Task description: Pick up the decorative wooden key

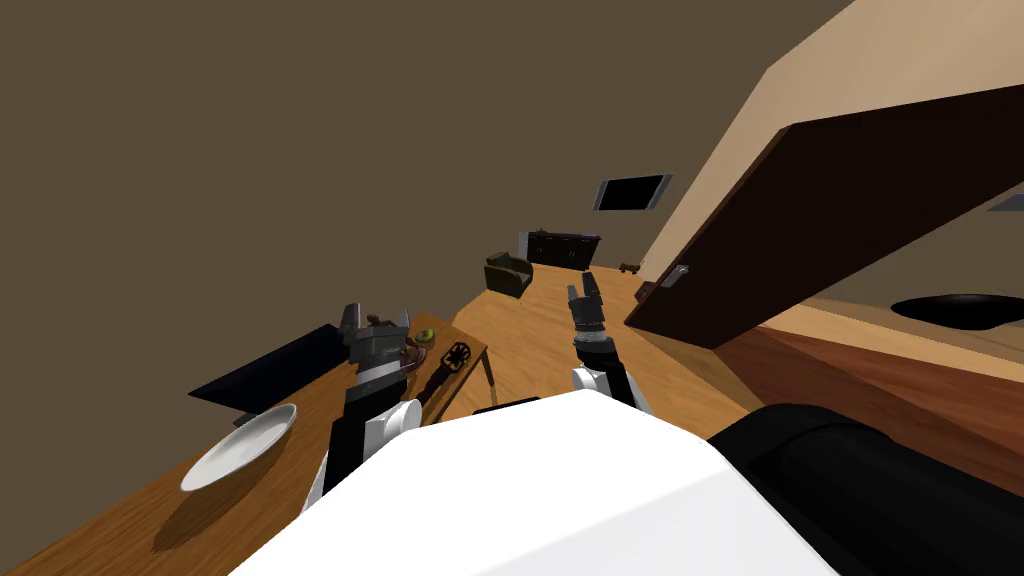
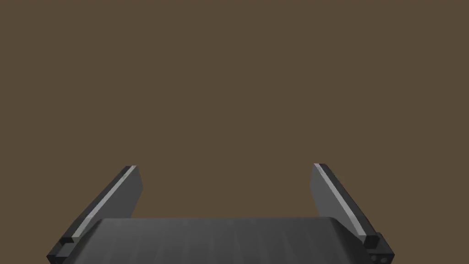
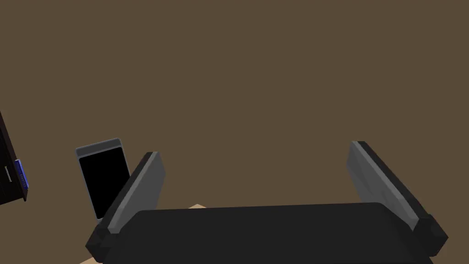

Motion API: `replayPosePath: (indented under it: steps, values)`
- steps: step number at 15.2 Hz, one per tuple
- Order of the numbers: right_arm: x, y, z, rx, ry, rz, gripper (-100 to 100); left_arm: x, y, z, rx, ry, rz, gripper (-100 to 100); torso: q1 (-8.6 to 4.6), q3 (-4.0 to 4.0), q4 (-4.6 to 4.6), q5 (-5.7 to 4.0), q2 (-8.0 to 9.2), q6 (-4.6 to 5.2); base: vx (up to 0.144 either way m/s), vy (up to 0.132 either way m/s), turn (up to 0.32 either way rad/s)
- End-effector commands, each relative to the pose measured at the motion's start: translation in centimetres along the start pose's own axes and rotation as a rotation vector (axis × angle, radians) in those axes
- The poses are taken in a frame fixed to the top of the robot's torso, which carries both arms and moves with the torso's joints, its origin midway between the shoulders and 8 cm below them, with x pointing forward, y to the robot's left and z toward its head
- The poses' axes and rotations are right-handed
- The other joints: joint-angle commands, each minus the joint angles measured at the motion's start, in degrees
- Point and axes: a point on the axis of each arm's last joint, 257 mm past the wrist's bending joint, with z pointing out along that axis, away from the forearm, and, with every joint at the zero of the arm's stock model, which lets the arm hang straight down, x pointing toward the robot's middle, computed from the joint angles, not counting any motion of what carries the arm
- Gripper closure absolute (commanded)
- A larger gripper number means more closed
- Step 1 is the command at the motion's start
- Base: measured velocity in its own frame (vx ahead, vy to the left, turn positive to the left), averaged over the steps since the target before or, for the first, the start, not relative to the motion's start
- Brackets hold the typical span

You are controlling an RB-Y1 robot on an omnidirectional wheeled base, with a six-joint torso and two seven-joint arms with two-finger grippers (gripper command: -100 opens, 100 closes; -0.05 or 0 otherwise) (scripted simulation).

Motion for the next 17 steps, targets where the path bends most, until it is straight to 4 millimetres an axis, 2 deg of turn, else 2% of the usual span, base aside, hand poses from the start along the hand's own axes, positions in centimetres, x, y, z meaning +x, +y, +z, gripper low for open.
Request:
replayPosePath:
  steps: [1, 6, 9, 10, 13, 14, 15, 16, 17]
  values:
    - [0.0, 0.0, 0.0, 0.0, 0.0, 0.0, 0, 0.1, 0.5, 0.0, -0.021, 0.031, 0.021, -100, 0.0, 0.0, 0.0, 0.0, 0.0, 0.0, -0.012, -0.03, -0.001]
    - [0.0, 0.0, 0.0, 0.0, 0.0, 0.0, 0, -0.1, 2.4, -0.2, -0.089, 0.084, 0.07, -100, -0.27, 0.02, 0.01, -0.06, 0.04, 0.0, -0.011, -0.067, 0.015]
    - [0.0, 0.0, 0.0, 0.0, 0.0, 0.0, 0, -1.6, 5.3, -0.7, -0.187, 0.109, 0.121, -100, -0.28, -0.03, -0.01, -0.06, -0.05, 0.0, 0.019, -0.074, 0.028]
    - [0.0, 0.0, 0.0, 0.0, 0.0, 0.0, 0, -1.6, 5.3, -0.7, -0.187, 0.109, 0.121, -100, -0.3, -0.05, -0.02, -0.06, -0.1, 0.0, 0.033, -0.074, 0.031]
    - [0.0, 0.0, 0.0, 0.0, 0.0, 0.0, 0, -4.2, 8.8, -1.6, -0.307, 0.102, 0.171, -100, -0.29, -0.09, -0.04, -0.06, -0.15, -0.01, 0.04, -0.076, 0.04]
    - [0.0, 0.0, 0.0, 0.0, 0.0, 0.0, 0, -4.2, 8.8, -1.6, -0.308, 0.101, 0.171, -100, -0.31, -0.11, -0.04, -0.07, -0.19, -0.01, 0.053, -0.074, 0.043]
    - [0.0, 0.0, 0.0, 0.0, 0.0, 0.0, 0, -5.3, 10.0, -2.1, -0.353, 0.092, 0.187, -100, -0.3, -0.13, -0.05, -0.06, -0.22, 0.0, 0.047, -0.069, 0.036]
    - [0.0, 0.0, 0.0, 0.0, 0.0, 0.0, 0, -5.3, 10.0, -2.1, -0.353, 0.092, 0.187, -100, -0.3, -0.13, -0.05, -0.06, -0.22, 0.0, 0.048, -0.061, 0.027]
    - [0.0, 0.0, 0.0, 0.0, 0.0, 0.0, 0, -6.5, 11.3, -2.6, -0.398, 0.08, 0.202, -100, -0.27, -0.13, -0.05, -0.06, -0.22, 0.0, 0.049, -0.057, 0.032]
